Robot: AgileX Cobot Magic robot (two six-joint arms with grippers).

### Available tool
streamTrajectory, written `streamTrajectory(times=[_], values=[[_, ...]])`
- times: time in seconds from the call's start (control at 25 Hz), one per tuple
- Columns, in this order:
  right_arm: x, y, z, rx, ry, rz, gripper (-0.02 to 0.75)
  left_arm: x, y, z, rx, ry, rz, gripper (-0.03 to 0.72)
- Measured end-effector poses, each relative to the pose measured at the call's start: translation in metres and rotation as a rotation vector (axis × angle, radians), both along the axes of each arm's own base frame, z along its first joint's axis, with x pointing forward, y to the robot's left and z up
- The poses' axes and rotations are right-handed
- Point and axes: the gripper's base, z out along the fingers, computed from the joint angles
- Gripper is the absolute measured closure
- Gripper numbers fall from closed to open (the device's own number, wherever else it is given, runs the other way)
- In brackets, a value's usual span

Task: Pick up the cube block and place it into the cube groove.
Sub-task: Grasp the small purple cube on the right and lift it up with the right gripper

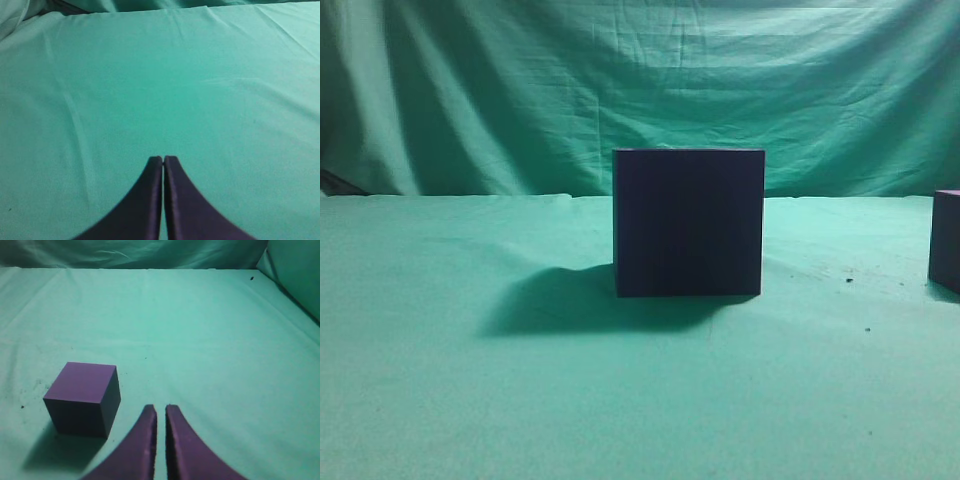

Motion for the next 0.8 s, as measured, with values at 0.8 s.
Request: streamTrajectory(times=[0.8], values=[[0.008,0.003,0.052,0.198,-0.220,-0.013,0.738,0.000,0.000,0.000,0.000,0.000,0.000,0.688]])
